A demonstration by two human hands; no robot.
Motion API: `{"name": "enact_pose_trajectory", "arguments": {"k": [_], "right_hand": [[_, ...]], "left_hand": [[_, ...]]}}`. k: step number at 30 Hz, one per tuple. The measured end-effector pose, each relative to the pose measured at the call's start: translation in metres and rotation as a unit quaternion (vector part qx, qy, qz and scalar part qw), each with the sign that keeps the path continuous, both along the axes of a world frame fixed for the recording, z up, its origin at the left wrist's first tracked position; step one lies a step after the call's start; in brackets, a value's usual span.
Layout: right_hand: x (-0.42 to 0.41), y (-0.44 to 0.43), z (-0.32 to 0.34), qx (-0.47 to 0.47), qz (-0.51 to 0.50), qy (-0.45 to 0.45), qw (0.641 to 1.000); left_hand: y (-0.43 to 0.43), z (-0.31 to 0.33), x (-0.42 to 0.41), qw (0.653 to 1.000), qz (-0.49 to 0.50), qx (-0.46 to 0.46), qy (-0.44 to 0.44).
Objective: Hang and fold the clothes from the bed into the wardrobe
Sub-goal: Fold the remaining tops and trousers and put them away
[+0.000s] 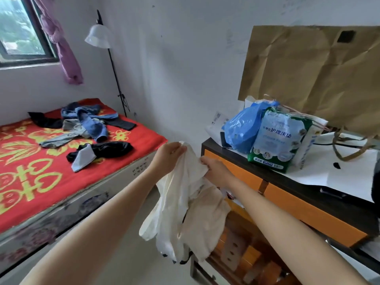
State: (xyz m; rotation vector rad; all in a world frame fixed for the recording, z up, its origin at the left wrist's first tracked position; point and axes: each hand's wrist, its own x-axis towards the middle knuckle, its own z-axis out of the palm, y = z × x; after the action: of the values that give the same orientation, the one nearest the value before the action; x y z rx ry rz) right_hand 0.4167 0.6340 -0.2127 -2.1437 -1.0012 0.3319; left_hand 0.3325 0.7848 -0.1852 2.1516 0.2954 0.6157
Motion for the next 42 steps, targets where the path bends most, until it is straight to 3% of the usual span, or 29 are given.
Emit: {"name": "enact_pose_trajectory", "arguments": {"k": [5, 12, 15, 16, 17, 19, 21, 23, 28, 32, 36, 39, 42], "right_hand": [[0.017, 0.001, 0.021, 0.184, -0.087, 0.054, 0.978], [0.029, -0.009, 0.053, 0.225, -0.103, 0.053, 0.967], [0.032, -0.019, 0.054, 0.197, -0.042, 0.092, 0.975], [0.033, -0.022, 0.048, 0.149, -0.015, 0.089, 0.985], [0.035, -0.025, 0.037, 0.049, 0.004, 0.04, 0.998], [0.029, -0.033, 0.0, -0.163, -0.001, -0.049, 0.985], [0.02, -0.042, -0.038, -0.242, 0.02, 0.036, 0.969], [0.012, -0.052, -0.055, -0.228, 0.032, 0.132, 0.964], [0.027, -0.073, -0.035, -0.232, 0.035, 0.076, 0.969], [0.042, -0.101, -0.033, -0.311, 0.052, 0.114, 0.942], [0.046, -0.114, -0.041, -0.318, 0.024, 0.168, 0.933], [0.036, -0.093, -0.031, -0.294, 0.017, 0.094, 0.951], [0.014, -0.057, 0.003, -0.172, 0.014, -0.001, 0.985]], "left_hand": [[-0.004, 0.009, 0.006, 0.998, 0.027, -0.02, -0.051], [-0.023, 0.049, 0.03, 0.997, 0.032, -0.038, -0.063], [-0.025, 0.053, 0.033, 0.997, 0.031, -0.034, -0.061], [-0.026, 0.053, 0.033, 0.997, 0.028, -0.029, -0.059], [-0.026, 0.053, 0.033, 0.998, 0.024, -0.021, -0.057], [-0.029, 0.052, 0.032, 0.998, 0.019, -0.01, -0.057], [-0.029, 0.055, 0.031, 0.998, 0.021, -0.006, -0.067], [-0.028, 0.062, 0.031, 0.996, 0.025, -0.009, -0.082], [-0.012, 0.079, 0.03, 0.987, 0.084, -0.045, -0.129], [0.008, 0.103, 0.026, 0.971, 0.118, -0.089, -0.187], [0.012, 0.135, 0.024, 0.968, 0.086, -0.093, -0.215], [0.014, 0.152, 0.024, 0.968, 0.077, -0.086, -0.222], [0.02, 0.162, 0.022, 0.965, 0.099, -0.083, -0.229]]}}
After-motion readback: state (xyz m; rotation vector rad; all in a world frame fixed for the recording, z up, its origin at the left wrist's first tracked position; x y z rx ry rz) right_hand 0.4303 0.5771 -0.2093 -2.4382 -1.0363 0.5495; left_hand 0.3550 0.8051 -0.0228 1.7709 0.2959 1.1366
